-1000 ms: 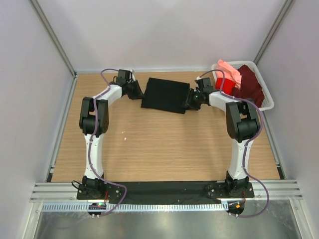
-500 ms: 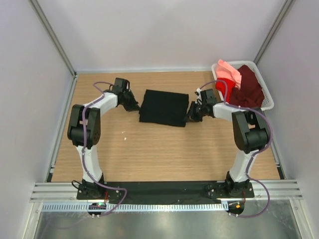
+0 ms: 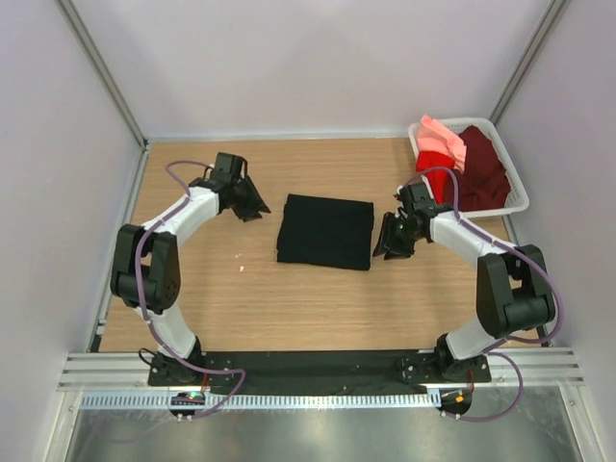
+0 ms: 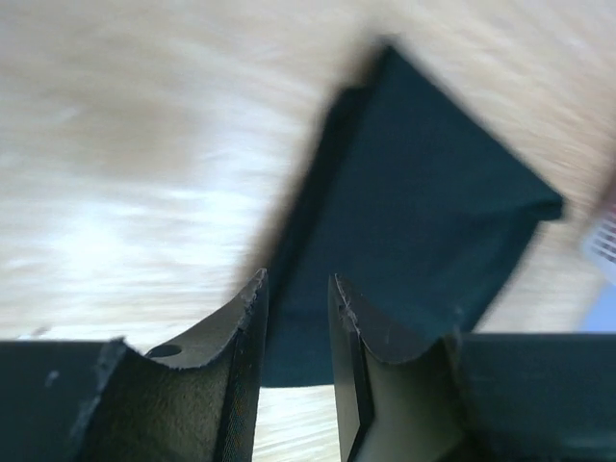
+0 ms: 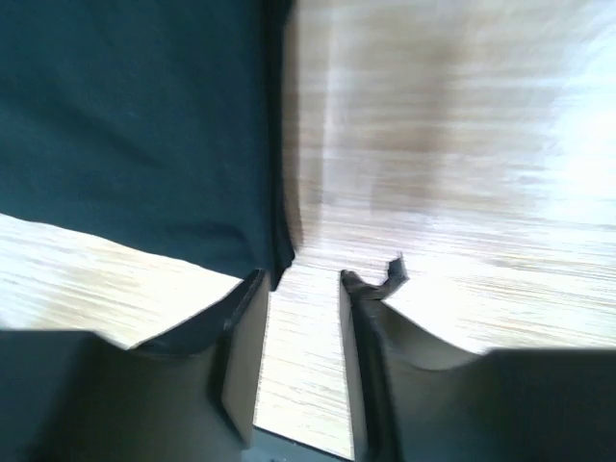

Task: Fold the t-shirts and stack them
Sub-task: Fold the tshirt

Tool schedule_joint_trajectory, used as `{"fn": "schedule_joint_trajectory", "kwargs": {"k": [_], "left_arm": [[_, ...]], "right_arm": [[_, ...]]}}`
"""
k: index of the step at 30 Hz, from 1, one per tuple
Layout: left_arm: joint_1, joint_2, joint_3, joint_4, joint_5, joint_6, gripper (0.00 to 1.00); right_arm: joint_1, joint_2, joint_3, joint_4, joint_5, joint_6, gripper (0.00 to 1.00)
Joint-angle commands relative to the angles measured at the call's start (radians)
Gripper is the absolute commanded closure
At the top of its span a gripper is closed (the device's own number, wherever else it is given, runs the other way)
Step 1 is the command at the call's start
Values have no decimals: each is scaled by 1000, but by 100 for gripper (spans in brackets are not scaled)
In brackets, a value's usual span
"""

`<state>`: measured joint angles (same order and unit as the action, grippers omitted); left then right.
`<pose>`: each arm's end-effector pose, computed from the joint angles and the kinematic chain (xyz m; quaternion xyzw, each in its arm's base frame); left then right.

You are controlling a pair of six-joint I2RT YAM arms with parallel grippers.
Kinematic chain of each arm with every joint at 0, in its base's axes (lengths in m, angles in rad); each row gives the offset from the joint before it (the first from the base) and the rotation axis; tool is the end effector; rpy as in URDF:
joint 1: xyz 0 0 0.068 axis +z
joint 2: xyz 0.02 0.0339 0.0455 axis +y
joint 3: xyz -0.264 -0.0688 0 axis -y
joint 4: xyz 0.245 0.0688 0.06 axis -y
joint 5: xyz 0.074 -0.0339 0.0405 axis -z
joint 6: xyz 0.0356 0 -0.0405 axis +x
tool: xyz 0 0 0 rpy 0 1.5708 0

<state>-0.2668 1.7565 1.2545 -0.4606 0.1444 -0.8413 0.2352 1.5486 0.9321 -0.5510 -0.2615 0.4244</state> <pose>0.3602 -0.1038 0.2180 -0.2489 0.9188 -0.2157 0.2178 0.2811 0.0768 0.1850 0.0658 0.9695 0.1852 0.1465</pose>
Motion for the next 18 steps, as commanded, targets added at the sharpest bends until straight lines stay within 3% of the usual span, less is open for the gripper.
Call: {"fn": "schedule_joint_trajectory", "kwargs": {"k": [1, 5, 9, 18], "left_arm": [[-37, 41, 140, 100, 146, 54, 68], [-52, 170, 233, 141, 245, 54, 69], [-55, 253, 276, 186, 251, 50, 69], [-54, 396, 382, 172, 210, 76, 68]], "right_arm": [[-4, -64, 99, -58, 74, 20, 61], [-4, -18, 138, 80, 27, 28, 76], [-2, 91, 204, 154, 18, 19, 86], [-5, 332, 402, 178, 11, -19, 88]]}}
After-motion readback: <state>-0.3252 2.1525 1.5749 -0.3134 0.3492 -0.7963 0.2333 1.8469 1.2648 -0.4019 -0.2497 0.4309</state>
